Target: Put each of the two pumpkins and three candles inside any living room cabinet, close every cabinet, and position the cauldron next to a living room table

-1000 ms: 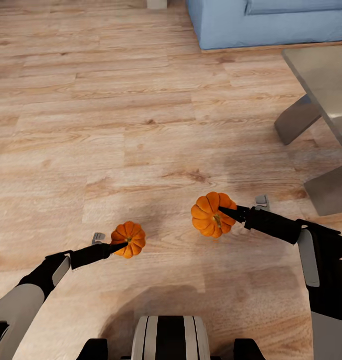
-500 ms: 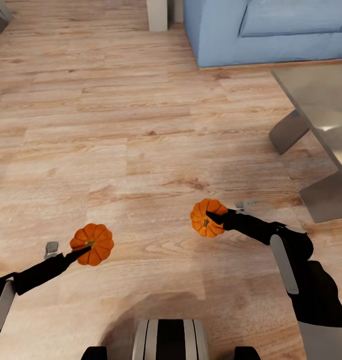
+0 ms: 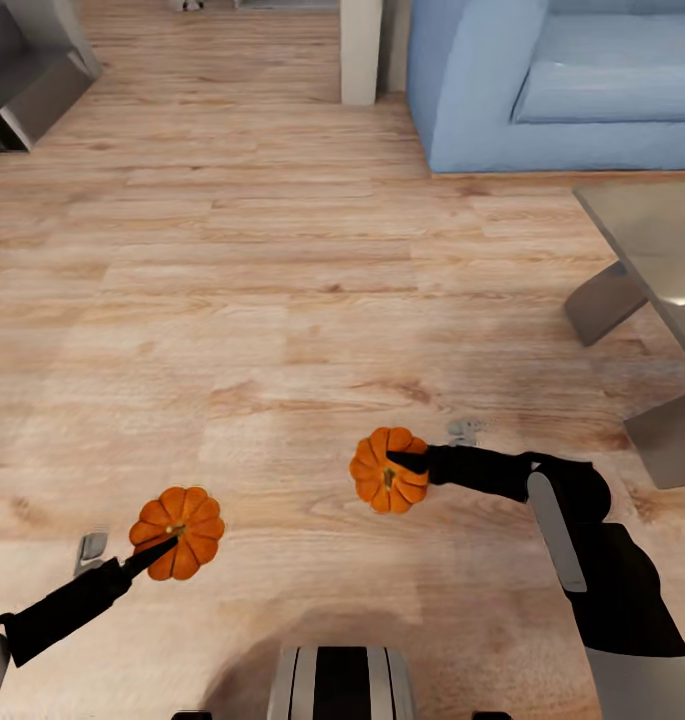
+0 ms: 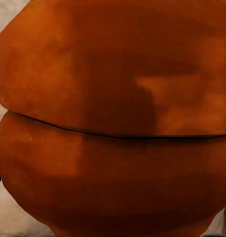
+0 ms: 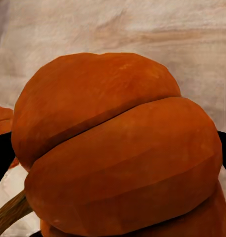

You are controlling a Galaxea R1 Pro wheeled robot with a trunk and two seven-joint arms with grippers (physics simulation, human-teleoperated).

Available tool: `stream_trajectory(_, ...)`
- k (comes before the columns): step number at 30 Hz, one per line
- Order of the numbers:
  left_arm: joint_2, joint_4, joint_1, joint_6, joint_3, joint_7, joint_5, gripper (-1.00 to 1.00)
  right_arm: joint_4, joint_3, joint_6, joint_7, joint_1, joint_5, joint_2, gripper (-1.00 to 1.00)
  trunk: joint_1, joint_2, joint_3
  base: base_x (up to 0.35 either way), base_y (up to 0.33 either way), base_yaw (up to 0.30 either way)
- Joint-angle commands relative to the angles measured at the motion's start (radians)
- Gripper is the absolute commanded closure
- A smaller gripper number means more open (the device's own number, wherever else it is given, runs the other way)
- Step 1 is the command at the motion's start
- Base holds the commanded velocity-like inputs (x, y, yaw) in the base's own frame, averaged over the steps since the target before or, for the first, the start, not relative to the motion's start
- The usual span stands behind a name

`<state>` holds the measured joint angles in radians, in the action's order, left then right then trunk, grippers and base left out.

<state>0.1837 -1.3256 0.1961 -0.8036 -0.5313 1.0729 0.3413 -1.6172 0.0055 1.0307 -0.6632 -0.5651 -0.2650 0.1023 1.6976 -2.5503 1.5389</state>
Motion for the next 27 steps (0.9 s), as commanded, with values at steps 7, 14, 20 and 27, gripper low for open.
stream_trajectory(7, -0.026, -0.004, -0.063, 0.003, -0.053, 0.005, 0.011, 1.00, -0.001, 0.005, 0.016, -0.076, 0.000, 0.003, 0.001, 1.00, -0.003, 0.001, -0.030, 0.000, 0.000, 0.280)
stream_trajectory(14, -0.035, -0.004, -0.085, 0.007, -0.132, 0.004, 0.008, 1.00, -0.001, 0.059, 0.016, -0.088, 0.000, 0.003, 0.003, 1.00, -0.006, 0.003, -0.060, 0.000, 0.000, 0.282)
stream_trajectory(20, -0.046, -0.006, -0.089, 0.007, -0.173, 0.008, 0.014, 1.00, -0.001, 0.143, 0.016, -0.097, 0.001, 0.003, 0.002, 1.00, -0.009, 0.004, -0.086, 0.000, 0.000, 0.268)
stream_trajectory(27, -0.068, 0.003, -0.089, 0.005, -0.175, 0.001, 0.003, 1.00, -0.001, 0.167, 0.016, -0.098, 0.002, 0.003, -0.001, 1.00, -0.012, 0.006, -0.117, 0.000, 0.000, 0.279)
